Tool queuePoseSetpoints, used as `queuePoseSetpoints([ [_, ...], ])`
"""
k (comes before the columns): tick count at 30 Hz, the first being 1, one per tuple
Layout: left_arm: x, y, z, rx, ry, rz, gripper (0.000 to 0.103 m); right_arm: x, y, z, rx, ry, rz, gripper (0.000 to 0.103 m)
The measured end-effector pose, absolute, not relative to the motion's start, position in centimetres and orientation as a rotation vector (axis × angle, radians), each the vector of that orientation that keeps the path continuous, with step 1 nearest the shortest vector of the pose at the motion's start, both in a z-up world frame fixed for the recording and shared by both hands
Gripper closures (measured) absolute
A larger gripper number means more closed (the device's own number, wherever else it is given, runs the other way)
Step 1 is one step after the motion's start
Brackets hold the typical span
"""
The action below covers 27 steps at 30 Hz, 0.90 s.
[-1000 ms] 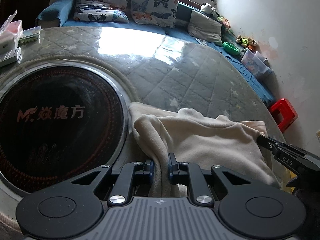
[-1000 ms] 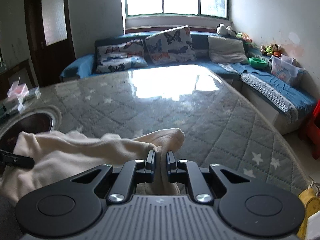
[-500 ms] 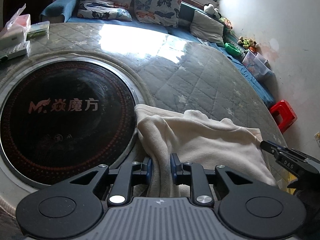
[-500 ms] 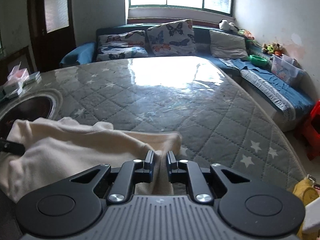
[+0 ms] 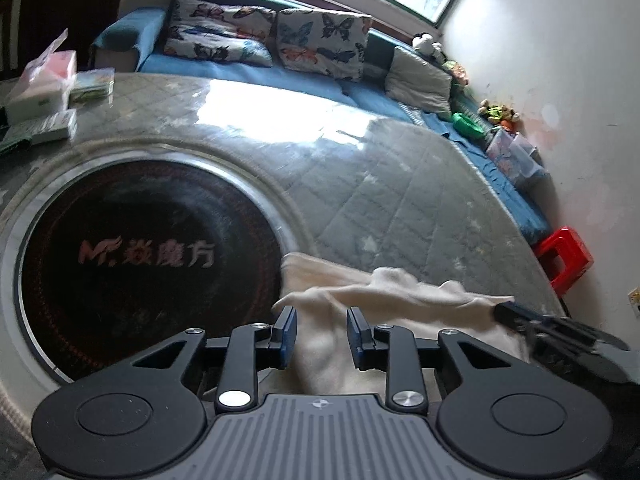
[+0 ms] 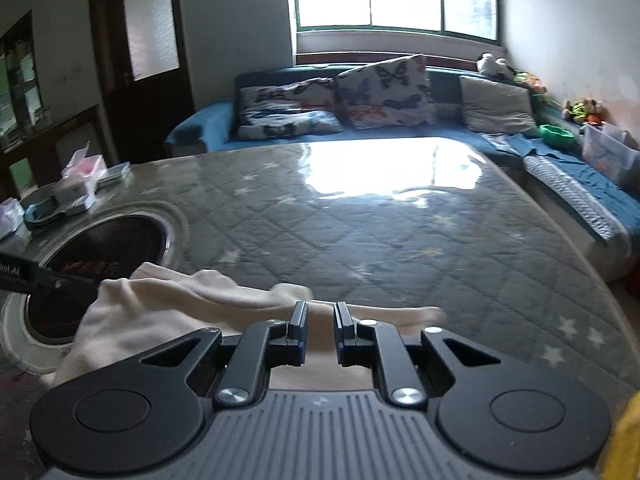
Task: Fold clothes
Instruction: 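Open both grippers to release the folded shirt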
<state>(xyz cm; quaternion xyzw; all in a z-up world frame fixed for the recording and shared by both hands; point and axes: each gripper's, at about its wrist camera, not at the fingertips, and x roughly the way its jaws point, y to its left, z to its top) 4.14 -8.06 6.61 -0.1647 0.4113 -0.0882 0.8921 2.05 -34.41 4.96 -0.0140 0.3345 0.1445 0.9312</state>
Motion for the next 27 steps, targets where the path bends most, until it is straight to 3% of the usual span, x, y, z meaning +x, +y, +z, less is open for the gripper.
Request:
queuePoseSetpoints([
  [27, 8.2, -13.1, 3.6, -0.289, 0.911, -0.269, 0.073, 4.3, -33.2, 2.5, -0.029, 0.731, 0.319, 0.087],
])
